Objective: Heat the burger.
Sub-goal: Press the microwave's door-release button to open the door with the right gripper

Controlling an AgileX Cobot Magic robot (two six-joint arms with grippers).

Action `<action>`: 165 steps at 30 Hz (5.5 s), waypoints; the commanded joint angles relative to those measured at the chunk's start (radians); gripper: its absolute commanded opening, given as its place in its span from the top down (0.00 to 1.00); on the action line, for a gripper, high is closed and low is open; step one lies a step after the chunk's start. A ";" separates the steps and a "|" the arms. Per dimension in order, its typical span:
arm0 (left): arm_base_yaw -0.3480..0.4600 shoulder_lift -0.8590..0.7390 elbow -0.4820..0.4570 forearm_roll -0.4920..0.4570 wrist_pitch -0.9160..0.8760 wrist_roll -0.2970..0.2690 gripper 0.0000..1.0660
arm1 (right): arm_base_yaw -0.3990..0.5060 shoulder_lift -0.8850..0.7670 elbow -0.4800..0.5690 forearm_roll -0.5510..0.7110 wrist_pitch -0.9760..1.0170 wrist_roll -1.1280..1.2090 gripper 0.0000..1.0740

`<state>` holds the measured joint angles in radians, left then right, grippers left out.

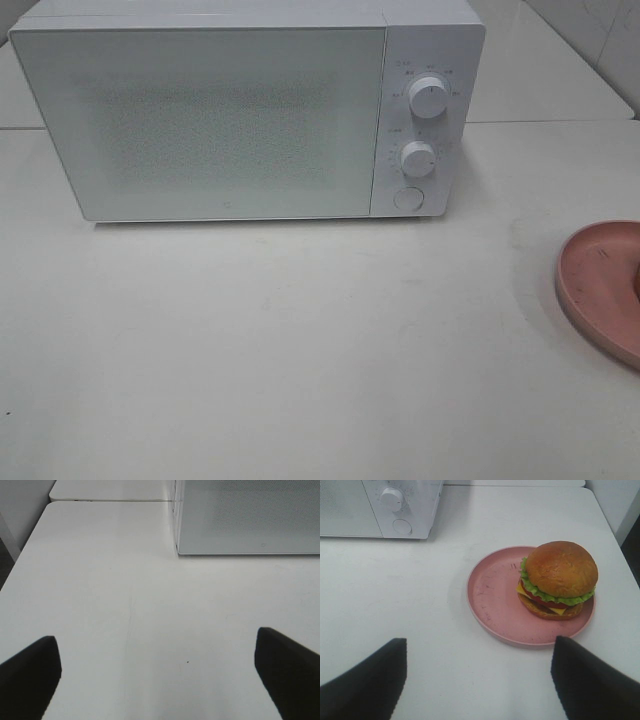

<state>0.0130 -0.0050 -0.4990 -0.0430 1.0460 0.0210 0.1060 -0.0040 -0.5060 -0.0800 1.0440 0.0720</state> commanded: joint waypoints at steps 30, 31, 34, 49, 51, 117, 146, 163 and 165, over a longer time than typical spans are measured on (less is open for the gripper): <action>-0.004 -0.021 0.002 0.002 -0.006 -0.001 0.01 | -0.004 0.187 -0.065 0.011 -0.083 -0.003 0.29; -0.004 -0.021 0.002 0.002 -0.006 -0.001 0.01 | -0.004 0.200 -0.065 0.011 -0.091 -0.003 0.29; -0.004 -0.021 0.002 0.002 -0.006 -0.001 0.01 | -0.004 0.247 -0.065 0.011 -0.130 -0.003 0.29; -0.004 -0.021 0.002 0.002 -0.006 -0.001 0.01 | -0.004 0.448 -0.064 0.011 -0.292 -0.003 0.29; -0.004 -0.021 0.002 0.002 -0.006 -0.001 0.01 | -0.004 0.460 -0.064 0.011 -0.309 -0.003 0.29; -0.004 -0.021 0.002 0.002 -0.006 -0.001 0.01 | 0.198 1.256 0.100 0.384 -1.777 -0.289 0.29; -0.004 -0.021 0.002 0.002 -0.006 -0.001 0.01 | 0.683 1.615 0.106 0.913 -2.168 -0.404 0.29; -0.004 -0.021 0.002 0.002 -0.006 -0.001 0.01 | 0.737 1.710 0.106 0.980 -2.165 -0.399 0.29; -0.004 -0.021 0.002 0.002 -0.006 -0.001 0.01 | 0.737 1.729 0.106 0.980 -2.162 -0.372 0.29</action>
<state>0.0130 -0.0050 -0.4990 -0.0430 1.0460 0.0210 0.8400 1.7130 -0.4020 0.8990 -1.1220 -0.3190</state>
